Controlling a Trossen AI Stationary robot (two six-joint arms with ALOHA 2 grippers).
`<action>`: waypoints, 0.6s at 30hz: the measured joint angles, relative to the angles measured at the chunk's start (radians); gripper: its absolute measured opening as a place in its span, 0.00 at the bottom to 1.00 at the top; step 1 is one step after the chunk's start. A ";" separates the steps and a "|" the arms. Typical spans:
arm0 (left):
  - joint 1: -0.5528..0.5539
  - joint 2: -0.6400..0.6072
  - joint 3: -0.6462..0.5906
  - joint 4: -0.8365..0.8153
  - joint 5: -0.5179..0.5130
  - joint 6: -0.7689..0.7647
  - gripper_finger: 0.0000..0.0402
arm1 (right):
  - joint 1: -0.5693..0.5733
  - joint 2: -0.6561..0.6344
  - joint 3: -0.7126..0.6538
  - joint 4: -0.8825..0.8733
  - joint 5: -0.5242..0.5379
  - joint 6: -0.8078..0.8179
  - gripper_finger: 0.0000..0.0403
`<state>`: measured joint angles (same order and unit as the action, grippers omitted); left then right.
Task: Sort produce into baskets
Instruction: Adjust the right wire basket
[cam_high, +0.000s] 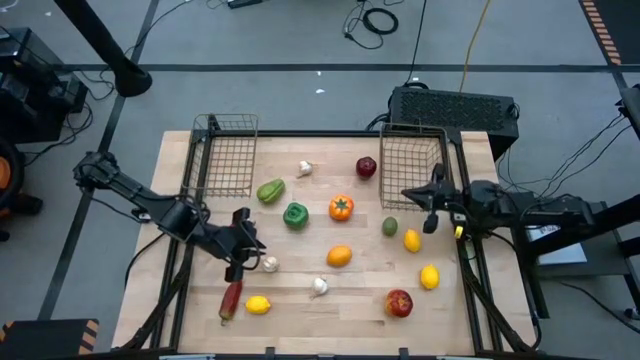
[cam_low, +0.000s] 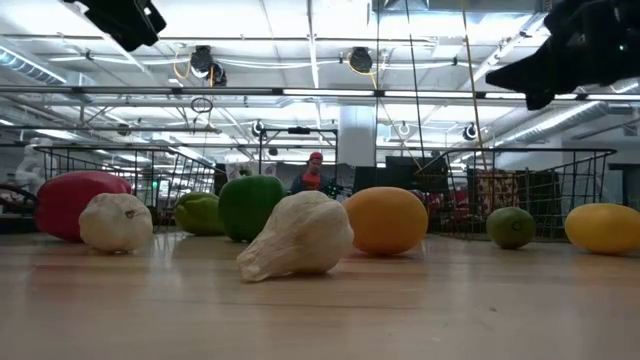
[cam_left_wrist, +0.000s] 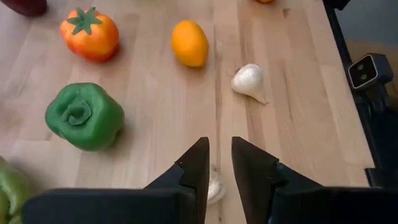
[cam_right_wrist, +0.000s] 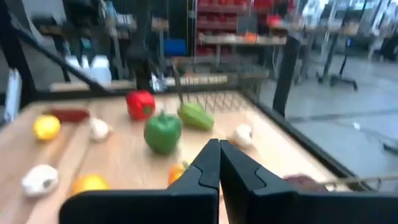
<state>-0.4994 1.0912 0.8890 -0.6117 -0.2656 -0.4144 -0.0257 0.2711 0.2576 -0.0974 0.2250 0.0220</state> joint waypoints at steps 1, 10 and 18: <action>-0.003 0.000 0.000 0.001 -0.002 0.000 0.19 | 0.000 0.022 0.024 -0.041 0.017 0.018 0.00; -0.021 0.000 0.000 0.006 -0.073 -0.025 0.19 | 0.015 0.439 0.356 -0.477 0.101 0.216 0.00; -0.011 0.000 0.000 0.012 -0.157 -0.025 0.19 | 0.105 0.748 0.623 -0.720 0.068 0.201 0.08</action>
<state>-0.5102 1.0912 0.8890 -0.5992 -0.4225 -0.4396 0.0790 1.0193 0.8808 -0.8176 0.2933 0.2232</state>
